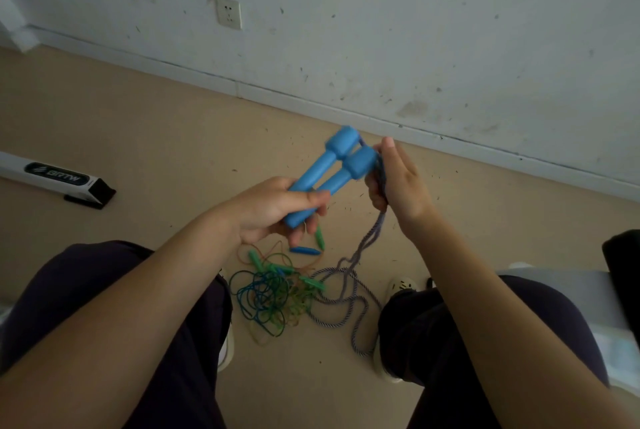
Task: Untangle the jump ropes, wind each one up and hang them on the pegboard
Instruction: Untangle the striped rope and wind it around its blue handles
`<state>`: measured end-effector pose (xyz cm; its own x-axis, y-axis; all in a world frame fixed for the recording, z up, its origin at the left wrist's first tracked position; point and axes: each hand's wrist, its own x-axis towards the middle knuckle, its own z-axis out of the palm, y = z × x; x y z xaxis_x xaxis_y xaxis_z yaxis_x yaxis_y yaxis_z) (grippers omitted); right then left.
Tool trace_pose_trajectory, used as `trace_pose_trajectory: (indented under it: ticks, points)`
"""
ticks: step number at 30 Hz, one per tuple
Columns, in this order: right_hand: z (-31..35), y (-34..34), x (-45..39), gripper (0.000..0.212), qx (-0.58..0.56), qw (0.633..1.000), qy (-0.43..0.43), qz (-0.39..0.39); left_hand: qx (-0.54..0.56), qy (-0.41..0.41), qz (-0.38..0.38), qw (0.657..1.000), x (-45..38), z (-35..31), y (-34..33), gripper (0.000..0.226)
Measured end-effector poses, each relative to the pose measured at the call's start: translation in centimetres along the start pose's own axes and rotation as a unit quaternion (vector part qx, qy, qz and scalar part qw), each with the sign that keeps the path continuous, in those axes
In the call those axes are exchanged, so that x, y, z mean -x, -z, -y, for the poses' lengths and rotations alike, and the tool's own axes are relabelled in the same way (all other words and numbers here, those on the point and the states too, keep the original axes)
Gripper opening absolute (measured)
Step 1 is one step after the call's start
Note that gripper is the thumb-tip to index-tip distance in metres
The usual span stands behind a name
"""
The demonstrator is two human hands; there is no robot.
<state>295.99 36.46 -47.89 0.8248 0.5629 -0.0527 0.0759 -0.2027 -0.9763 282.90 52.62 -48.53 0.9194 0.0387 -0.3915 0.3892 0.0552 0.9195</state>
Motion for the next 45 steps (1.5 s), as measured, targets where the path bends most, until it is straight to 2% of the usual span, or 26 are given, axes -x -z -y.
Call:
trace_pose_trajectory:
  ticks: [3, 5, 7, 9, 11, 13, 18, 22, 26, 29, 31, 34, 37, 42, 45]
  points:
    - [-0.4, 0.0, -0.3, 0.018, 0.056, 0.998, -0.033, -0.01, 0.085, -0.047, -0.153, 0.983, -0.9, 0.2, 0.2, 0.024]
    - [-0.9, -0.4, -0.3, 0.011, 0.097, 0.995, -0.037, 0.001, 0.146, -0.071, -0.237, 0.958, -1.3, 0.3, 0.5, 0.024]
    - [-1.2, -0.6, -0.2, 0.01, 0.136, 0.99, -0.025, 0.02, 0.151, -0.084, -0.288, 0.942, -1.4, 0.2, 0.9, 0.023]
    - [-1.2, -0.6, -0.1, 0.01, 0.182, 0.983, -0.002, 0.039, 0.104, -0.081, -0.301, 0.945, -1.4, 0.1, 1.0, 0.022]
    - [-1.0, -0.6, 0.0, 0.009, 0.213, 0.975, 0.019, 0.06, 0.039, -0.059, -0.291, 0.954, -1.3, 0.1, 1.0, 0.023]
    - [-0.6, -0.7, 0.3, 0.009, 0.196, 0.976, 0.03, 0.084, -0.027, -0.035, -0.266, 0.963, -1.3, 0.3, 0.8, 0.022]
    - [0.5, 0.1, 0.7, 0.012, 0.122, 0.974, 0.012, 0.19, -0.142, 0.013, -0.147, 0.979, -1.0, 0.3, 1.1, 0.024]
    - [0.5, 0.8, 0.3, 0.011, 0.089, 0.981, 0.042, 0.168, -0.194, 0.048, -0.06, 0.978, -0.8, 0.4, 1.4, 0.023]
    - [0.3, 0.8, 0.0, 0.016, 0.107, 0.977, 0.121, 0.136, -0.235, 0.084, 0.056, 0.967, -0.7, 0.4, 1.2, 0.029]
    - [0.1, 0.5, 0.0, 0.033, 0.115, 0.977, 0.111, 0.141, -0.227, 0.094, 0.13, 0.961, -0.4, 0.3, 0.6, 0.034]
    - [-0.2, 0.3, 0.0, 0.03, 0.097, 0.975, 0.105, 0.168, -0.212, 0.083, 0.163, 0.96, -0.4, 0.3, 0.5, 0.034]
    - [-0.1, 0.5, 0.1, 0.018, 0.109, 0.972, 0.075, 0.193, -0.183, 0.065, 0.172, 0.966, -0.4, 0.5, 0.5, 0.033]
    - [0.5, 0.9, 0.3, 0.024, 0.121, 0.972, 0.048, 0.195, -0.138, 0.045, 0.152, 0.978, -0.5, 0.5, 0.7, 0.032]
    - [1.0, 1.4, 0.3, 0.022, -0.01, 0.984, 0.01, 0.18, -0.073, 0.006, 0.13, 0.989, -0.5, 0.4, 0.8, 0.034]
    - [1.0, 1.3, 0.3, 0.026, -0.12, 0.976, -0.021, 0.181, -0.038, -0.016, 0.089, 0.995, -0.5, 0.2, 0.4, 0.032]
